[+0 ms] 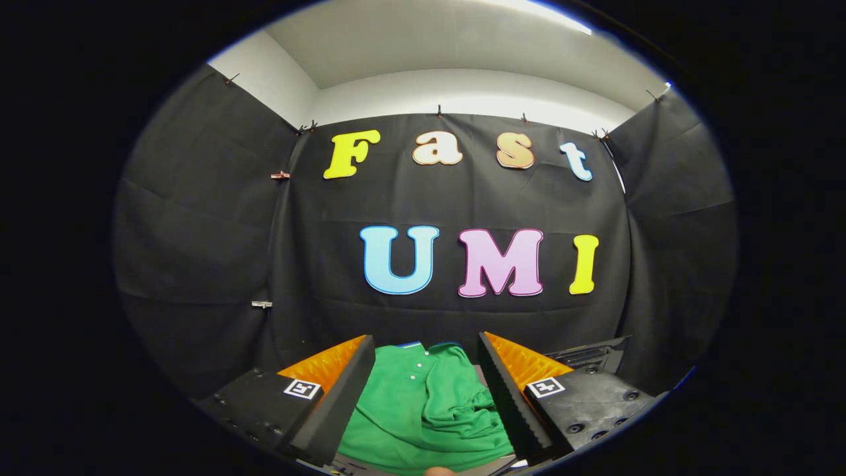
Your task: Put the clothes into the washing machine and then close the washing machine lid.
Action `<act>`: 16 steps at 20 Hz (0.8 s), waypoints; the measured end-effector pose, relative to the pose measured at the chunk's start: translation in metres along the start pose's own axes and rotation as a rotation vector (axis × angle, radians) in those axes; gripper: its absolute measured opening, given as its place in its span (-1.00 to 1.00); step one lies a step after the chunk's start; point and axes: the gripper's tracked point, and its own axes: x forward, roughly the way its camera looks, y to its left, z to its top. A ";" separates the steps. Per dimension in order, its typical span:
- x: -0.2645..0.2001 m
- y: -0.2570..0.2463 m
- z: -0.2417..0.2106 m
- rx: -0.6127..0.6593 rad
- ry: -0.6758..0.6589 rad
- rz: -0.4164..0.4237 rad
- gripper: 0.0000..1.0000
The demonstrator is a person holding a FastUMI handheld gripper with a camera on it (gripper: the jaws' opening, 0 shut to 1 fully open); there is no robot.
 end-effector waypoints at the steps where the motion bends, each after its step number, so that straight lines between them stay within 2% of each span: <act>1: 0.001 0.001 -0.001 0.006 0.001 0.003 0.94; 10: 0.004 0.005 -0.009 -0.008 0.019 0.027 0.94; 16: 0.003 0.014 -0.019 -0.032 0.059 0.085 0.94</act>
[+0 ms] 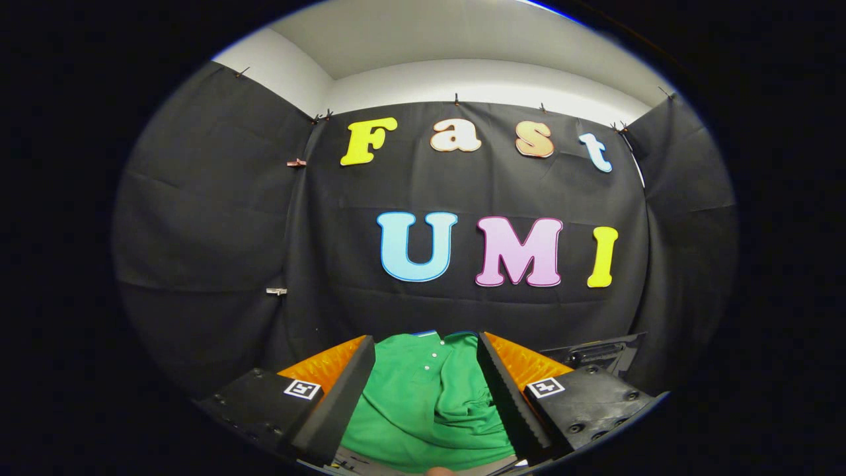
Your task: Put the clothes into the washing machine and then close the washing machine lid.
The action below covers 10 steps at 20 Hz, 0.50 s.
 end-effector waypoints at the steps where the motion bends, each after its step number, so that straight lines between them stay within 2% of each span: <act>1: 0.002 0.004 -0.001 -0.007 0.006 0.014 0.94; 5: 0.008 0.011 -0.017 -0.040 0.064 0.045 0.94; 10: 0.035 0.013 -0.053 -0.060 0.224 0.055 0.94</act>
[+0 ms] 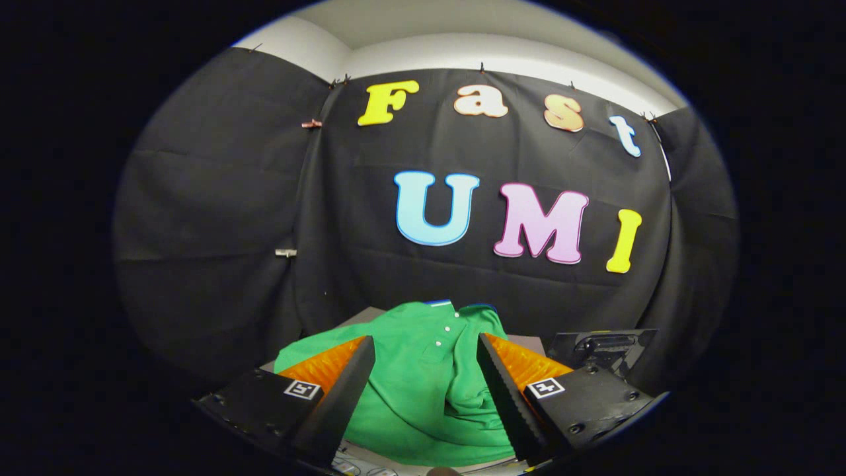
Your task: Put the clothes into the washing machine and then close the washing machine lid.
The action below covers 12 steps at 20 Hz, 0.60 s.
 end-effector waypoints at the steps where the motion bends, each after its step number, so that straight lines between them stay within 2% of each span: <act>1: 0.008 -0.002 -0.005 0.001 0.025 0.001 0.94; 5: 0.040 -0.019 -0.037 -0.001 0.133 -0.034 0.95; 8: 0.063 -0.021 -0.060 0.030 0.226 -0.017 0.95; 12: 0.100 -0.021 -0.055 0.042 0.278 -0.011 0.95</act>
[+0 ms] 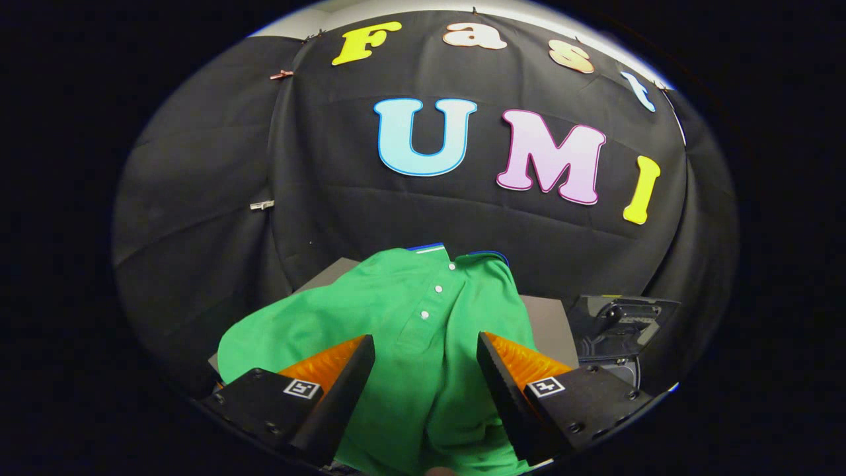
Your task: Put the clothes into the washing machine and then close the washing machine lid.
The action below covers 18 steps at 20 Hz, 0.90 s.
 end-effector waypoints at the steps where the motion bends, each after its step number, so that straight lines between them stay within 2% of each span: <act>1: 0.011 0.002 0.000 -0.014 0.017 0.003 0.95; 3: 0.031 0.001 -0.008 -0.015 0.073 -0.003 0.95; 5: 0.045 -0.005 -0.043 -0.011 0.222 -0.040 0.95; 6: 0.040 0.001 -0.045 0.048 0.261 -0.006 0.95; 7: 0.052 0.000 -0.047 0.098 0.261 -0.014 1.00; 8: 0.054 0.000 -0.049 0.111 0.275 -0.017 0.96; 11: 0.057 0.005 -0.045 0.043 0.245 0.055 0.96; 14: 0.055 0.006 -0.047 0.018 0.271 0.097 0.40; 17: 0.058 0.007 -0.046 0.022 0.289 0.088 -0.55; 18: 0.058 0.008 -0.046 0.008 0.288 0.086 -0.55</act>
